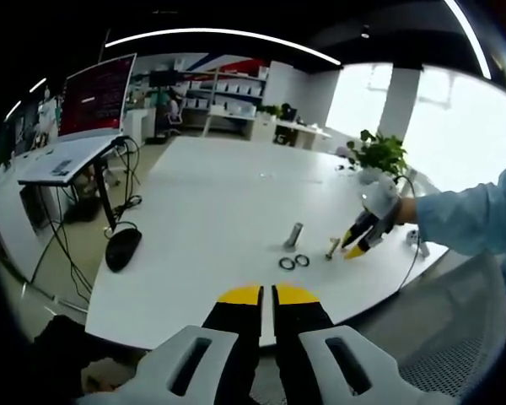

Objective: Place the washer onto the threaded stud by aligning its center hole with the stud, sliding it down to the base, and recovering from edge contact or off-axis alignment until the washer reaches the visible bottom stop.

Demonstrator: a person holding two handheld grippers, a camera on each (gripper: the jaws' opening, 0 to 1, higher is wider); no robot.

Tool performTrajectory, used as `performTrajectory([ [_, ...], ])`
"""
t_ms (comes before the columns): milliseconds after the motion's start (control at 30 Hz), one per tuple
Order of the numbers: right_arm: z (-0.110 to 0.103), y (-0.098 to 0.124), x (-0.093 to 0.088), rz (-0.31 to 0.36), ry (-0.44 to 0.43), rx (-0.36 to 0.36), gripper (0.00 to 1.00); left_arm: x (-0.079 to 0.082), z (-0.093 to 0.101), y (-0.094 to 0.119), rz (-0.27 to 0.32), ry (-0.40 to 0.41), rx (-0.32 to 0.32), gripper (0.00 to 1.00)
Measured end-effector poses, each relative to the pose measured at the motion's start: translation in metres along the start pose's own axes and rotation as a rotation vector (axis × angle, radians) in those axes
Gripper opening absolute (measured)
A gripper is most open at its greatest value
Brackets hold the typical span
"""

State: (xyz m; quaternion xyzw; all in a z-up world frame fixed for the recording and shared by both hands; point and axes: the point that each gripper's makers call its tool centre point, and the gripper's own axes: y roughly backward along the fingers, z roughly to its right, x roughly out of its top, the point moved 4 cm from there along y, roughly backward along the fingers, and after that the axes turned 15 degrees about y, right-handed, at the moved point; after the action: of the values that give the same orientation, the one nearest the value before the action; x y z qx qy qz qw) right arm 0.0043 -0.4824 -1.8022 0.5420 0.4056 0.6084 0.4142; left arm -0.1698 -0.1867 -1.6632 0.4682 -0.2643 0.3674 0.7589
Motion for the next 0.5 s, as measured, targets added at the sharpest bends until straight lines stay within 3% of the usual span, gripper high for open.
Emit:
performTrajectory([
  [500,-0.008,-0.003,-0.017,-0.025,-0.041,0.008,0.22,0.001,-0.001,0.001,0.005,0.001,0.002,0.02],
])
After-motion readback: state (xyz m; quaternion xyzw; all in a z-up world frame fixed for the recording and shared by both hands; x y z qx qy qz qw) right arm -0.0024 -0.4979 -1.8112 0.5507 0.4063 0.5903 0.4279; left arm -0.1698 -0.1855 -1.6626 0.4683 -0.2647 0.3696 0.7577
